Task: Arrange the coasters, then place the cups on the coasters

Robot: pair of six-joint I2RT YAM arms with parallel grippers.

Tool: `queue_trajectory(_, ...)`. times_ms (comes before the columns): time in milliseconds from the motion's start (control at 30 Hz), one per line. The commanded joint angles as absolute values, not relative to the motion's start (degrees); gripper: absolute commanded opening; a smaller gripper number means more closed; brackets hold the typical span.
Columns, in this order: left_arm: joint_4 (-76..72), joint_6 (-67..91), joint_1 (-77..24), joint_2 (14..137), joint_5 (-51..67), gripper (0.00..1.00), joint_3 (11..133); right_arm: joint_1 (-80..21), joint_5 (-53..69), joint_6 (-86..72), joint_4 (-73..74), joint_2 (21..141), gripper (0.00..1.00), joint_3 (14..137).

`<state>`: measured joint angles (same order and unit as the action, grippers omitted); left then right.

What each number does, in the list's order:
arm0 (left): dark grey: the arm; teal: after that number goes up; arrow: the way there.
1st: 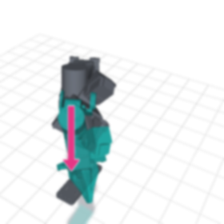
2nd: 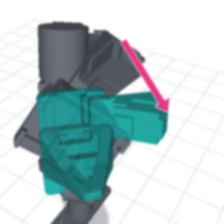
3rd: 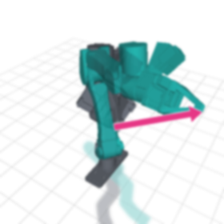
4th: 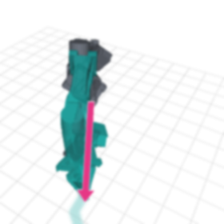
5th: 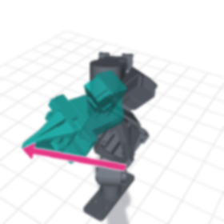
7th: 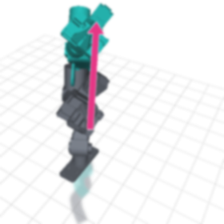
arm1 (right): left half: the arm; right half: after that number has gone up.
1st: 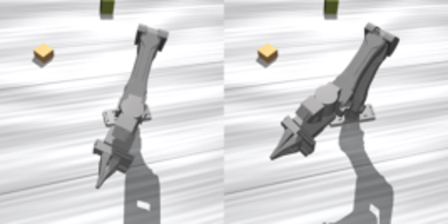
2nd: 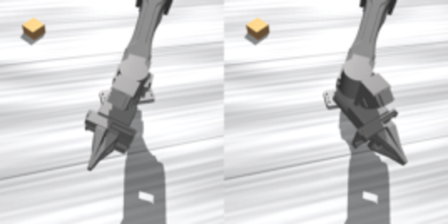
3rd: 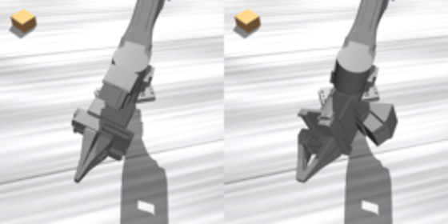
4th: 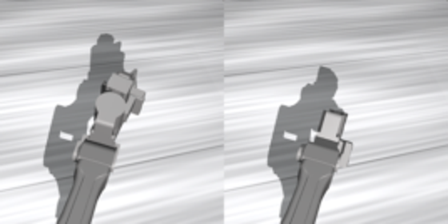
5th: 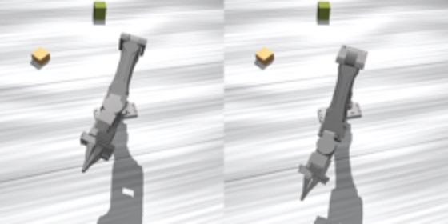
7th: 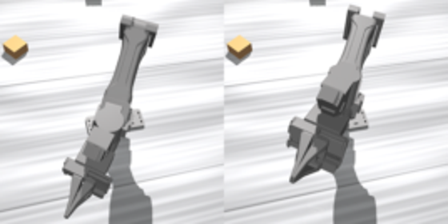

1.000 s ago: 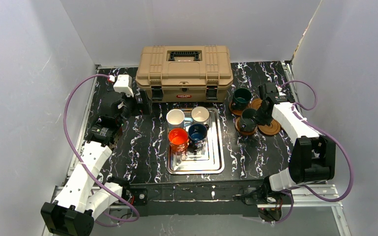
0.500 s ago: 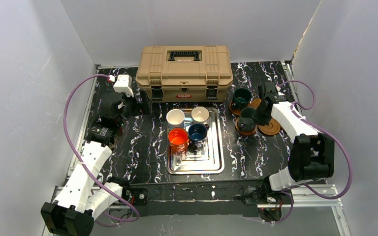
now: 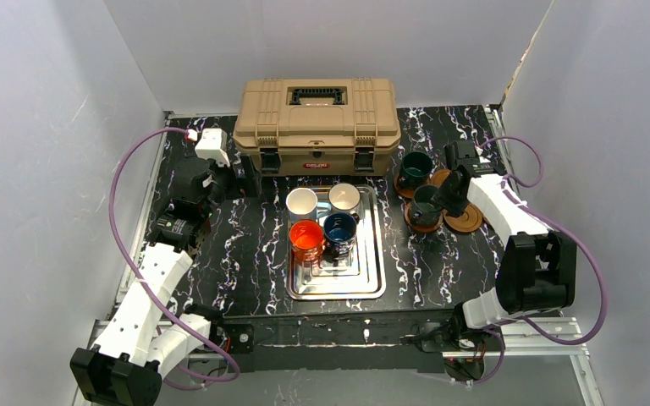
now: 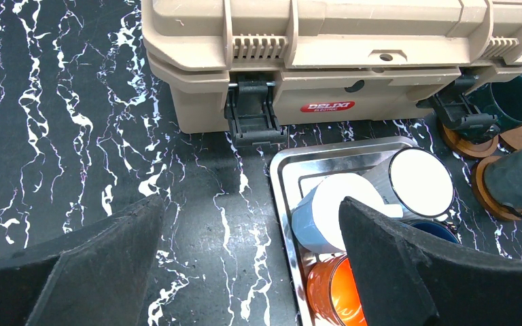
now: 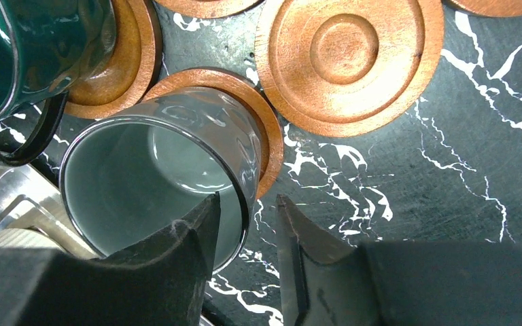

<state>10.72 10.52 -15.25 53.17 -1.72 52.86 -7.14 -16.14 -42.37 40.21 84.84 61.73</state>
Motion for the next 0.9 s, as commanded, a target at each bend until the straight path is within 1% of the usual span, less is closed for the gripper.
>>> queue_trajectory(0, 10.68, 10.11, -15.42, 52.91, -2.02, 0.98, 52.98, -6.92, -17.13, -41.05, 41.49, 81.52, 0.46, 64.89)
queue_trajectory(100, 10.63, 10.27, -15.44, 52.82, -1.89, 0.98, 53.00, -6.92, -16.34, -40.44, 41.66, 80.37, 0.47, 65.40)
queue_trajectory(167, 10.63, 10.32, -15.46, 52.82, -1.72, 0.98, 53.00, -6.95, -15.86, -39.90, 42.18, 79.70, 0.50, 66.07)
queue_trajectory(267, 10.66, 10.41, -15.47, 52.82, -1.58, 0.98, 52.91, -6.95, -15.90, -38.51, 42.65, 78.29, 0.60, 66.44)
queue_trajectory(467, 10.48, 10.74, -15.47, 53.24, -1.43, 0.98, 52.74, -6.96, -15.98, -34.67, 43.53, 73.81, 0.69, 66.19)
queue_trajectory(600, 10.22, 10.94, -15.46, 53.50, -1.23, 0.98, 52.43, -6.89, -13.74, -31.11, 43.21, 69.54, 0.80, 65.73)
queue_trajectory(700, 10.14, 11.23, -15.47, 54.22, -1.02, 0.98, 52.38, -6.93, -8.26, -27.17, 39.83, 66.53, 0.91, 63.86)
queue_trajectory(867, 10.22, 11.59, -15.47, 55.59, -0.53, 0.98, 52.33, -7.12, 9.02, -22.17, 31.69, 63.48, 0.97, 59.56)
